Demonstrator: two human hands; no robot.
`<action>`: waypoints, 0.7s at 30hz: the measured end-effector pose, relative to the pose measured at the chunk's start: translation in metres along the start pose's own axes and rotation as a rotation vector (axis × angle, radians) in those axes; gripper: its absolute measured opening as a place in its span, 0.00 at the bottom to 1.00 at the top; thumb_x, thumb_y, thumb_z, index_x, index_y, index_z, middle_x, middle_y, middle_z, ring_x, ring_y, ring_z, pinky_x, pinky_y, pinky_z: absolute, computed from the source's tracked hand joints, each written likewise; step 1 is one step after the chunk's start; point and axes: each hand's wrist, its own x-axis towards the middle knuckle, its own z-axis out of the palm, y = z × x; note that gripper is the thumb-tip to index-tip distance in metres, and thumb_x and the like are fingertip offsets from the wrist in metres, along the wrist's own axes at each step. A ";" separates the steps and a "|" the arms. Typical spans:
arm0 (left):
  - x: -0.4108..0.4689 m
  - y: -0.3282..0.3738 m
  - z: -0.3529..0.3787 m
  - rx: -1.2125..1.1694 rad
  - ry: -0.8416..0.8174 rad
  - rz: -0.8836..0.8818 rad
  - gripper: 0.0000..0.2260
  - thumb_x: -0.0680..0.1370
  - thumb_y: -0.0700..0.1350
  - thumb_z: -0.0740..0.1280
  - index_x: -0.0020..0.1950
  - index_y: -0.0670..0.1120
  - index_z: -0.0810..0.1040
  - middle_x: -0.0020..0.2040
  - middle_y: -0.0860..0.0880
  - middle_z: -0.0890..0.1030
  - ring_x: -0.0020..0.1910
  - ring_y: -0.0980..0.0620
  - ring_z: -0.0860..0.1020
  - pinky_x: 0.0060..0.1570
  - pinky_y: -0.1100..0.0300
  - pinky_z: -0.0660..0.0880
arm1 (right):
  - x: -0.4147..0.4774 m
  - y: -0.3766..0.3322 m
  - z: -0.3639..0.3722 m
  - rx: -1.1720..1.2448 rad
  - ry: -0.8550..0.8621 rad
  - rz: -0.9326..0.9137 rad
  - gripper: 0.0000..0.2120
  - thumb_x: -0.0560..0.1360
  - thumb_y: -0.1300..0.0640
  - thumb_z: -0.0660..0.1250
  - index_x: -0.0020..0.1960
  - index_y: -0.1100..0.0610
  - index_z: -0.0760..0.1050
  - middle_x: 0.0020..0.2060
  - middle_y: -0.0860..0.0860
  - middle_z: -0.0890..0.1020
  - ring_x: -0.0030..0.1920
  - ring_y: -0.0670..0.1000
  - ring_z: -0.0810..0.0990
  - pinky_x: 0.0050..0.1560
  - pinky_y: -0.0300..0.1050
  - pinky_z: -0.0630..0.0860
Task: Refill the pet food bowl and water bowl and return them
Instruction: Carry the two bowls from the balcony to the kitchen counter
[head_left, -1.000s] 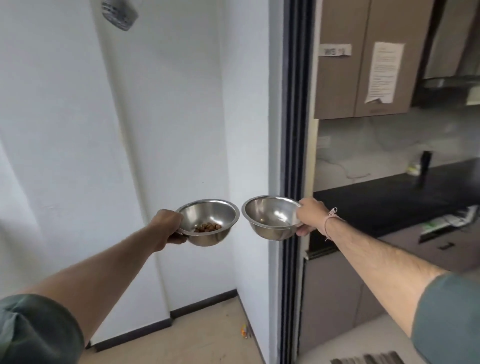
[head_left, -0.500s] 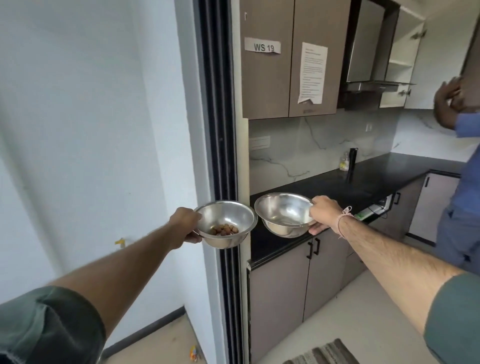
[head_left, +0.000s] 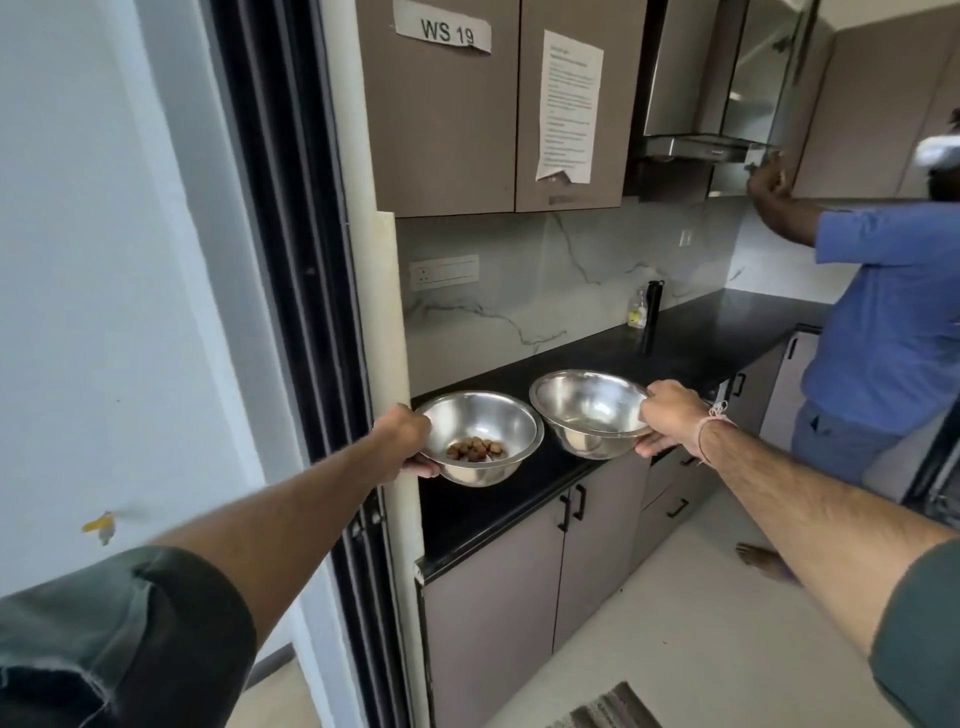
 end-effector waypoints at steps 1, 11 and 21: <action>0.010 0.005 0.011 -0.001 -0.005 -0.002 0.08 0.85 0.39 0.57 0.48 0.39 0.71 0.27 0.39 0.82 0.23 0.45 0.82 0.20 0.59 0.77 | 0.012 0.004 -0.003 0.004 0.007 0.010 0.16 0.79 0.70 0.56 0.66 0.68 0.71 0.37 0.67 0.84 0.33 0.64 0.86 0.40 0.57 0.86; 0.134 0.039 0.104 -0.032 -0.031 -0.104 0.14 0.84 0.38 0.58 0.69 0.39 0.71 0.60 0.35 0.79 0.44 0.39 0.85 0.37 0.48 0.85 | 0.151 0.029 -0.021 -0.024 0.074 0.083 0.19 0.78 0.71 0.54 0.68 0.69 0.69 0.39 0.69 0.83 0.39 0.67 0.86 0.46 0.62 0.85; 0.231 0.043 0.128 0.001 0.120 -0.243 0.16 0.84 0.37 0.60 0.73 0.40 0.68 0.60 0.35 0.79 0.49 0.40 0.85 0.37 0.51 0.84 | 0.298 0.030 0.005 -0.089 0.005 0.090 0.16 0.78 0.70 0.56 0.64 0.65 0.72 0.44 0.68 0.82 0.27 0.60 0.85 0.21 0.45 0.79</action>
